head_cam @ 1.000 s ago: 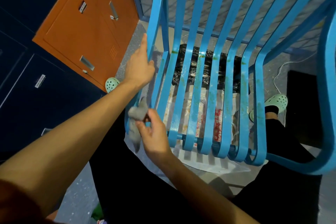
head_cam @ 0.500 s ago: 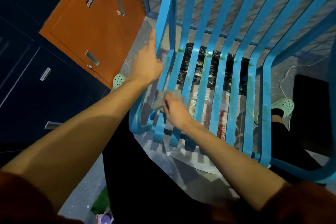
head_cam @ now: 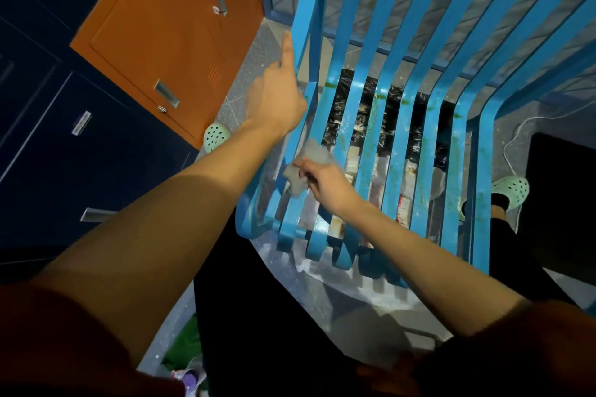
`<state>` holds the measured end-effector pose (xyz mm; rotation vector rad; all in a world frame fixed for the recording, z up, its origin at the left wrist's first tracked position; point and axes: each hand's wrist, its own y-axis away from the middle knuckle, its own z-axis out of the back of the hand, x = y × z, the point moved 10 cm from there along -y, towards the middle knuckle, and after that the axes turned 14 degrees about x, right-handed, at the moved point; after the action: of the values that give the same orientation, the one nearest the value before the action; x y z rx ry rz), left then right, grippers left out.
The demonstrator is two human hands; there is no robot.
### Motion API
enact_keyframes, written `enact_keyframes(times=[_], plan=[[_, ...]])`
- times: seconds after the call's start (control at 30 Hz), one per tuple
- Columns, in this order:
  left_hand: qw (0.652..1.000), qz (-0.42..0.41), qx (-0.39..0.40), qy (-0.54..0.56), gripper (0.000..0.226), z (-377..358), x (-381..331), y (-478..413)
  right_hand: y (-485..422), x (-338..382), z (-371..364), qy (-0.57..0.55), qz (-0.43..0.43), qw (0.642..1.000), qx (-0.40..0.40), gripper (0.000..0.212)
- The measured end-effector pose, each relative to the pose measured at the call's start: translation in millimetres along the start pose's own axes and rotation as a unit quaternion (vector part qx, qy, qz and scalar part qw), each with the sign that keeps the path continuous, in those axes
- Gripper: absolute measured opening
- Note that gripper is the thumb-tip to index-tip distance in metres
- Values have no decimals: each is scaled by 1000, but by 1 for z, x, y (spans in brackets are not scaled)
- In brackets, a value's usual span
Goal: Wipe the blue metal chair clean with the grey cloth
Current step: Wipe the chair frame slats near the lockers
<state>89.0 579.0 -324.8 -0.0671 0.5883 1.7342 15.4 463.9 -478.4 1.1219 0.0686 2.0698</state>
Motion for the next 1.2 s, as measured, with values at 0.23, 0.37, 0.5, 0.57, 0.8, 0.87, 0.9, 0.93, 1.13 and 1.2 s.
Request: enact_keyframes(times=[0.23, 0.37, 0.5, 0.57, 0.8, 0.87, 0.9, 0.93, 1.13, 1.2], plan=[[1000, 9, -2, 7, 92, 6, -3, -12, 31, 26, -33, -38, 28, 999, -3, 31], [1000, 8, -6, 10, 92, 8, -4, -15, 60, 37, -79, -23, 126, 991, 46, 19], [1000, 16, -16, 0, 92, 10, -7, -18, 38, 23, -55, -15, 121, 990, 71, 15], [999, 24, -20, -8, 91, 12, -9, -22, 21, 10, -31, -14, 113, 992, 50, 15], [998, 41, -40, -1, 85, 20, -12, -43, -60, -34, 58, -21, 45, 999, -16, 20], [998, 43, -49, -5, 79, 22, -13, -46, -77, -47, 77, -42, 15, 999, -30, 17], [997, 47, -57, -7, 75, 24, -13, -47, -84, -51, 83, -45, 8, 998, -42, 19], [997, 52, -62, -8, 71, 26, -14, -48, -88, -53, 89, -40, 7, 997, -58, 23], [996, 66, -56, 9, 52, 29, -15, -60, -75, -42, 54, 49, 6, 997, -66, 40], [996, 67, -53, 11, 49, 30, -15, -62, -57, -30, 35, 49, 54, 996, -42, 40]])
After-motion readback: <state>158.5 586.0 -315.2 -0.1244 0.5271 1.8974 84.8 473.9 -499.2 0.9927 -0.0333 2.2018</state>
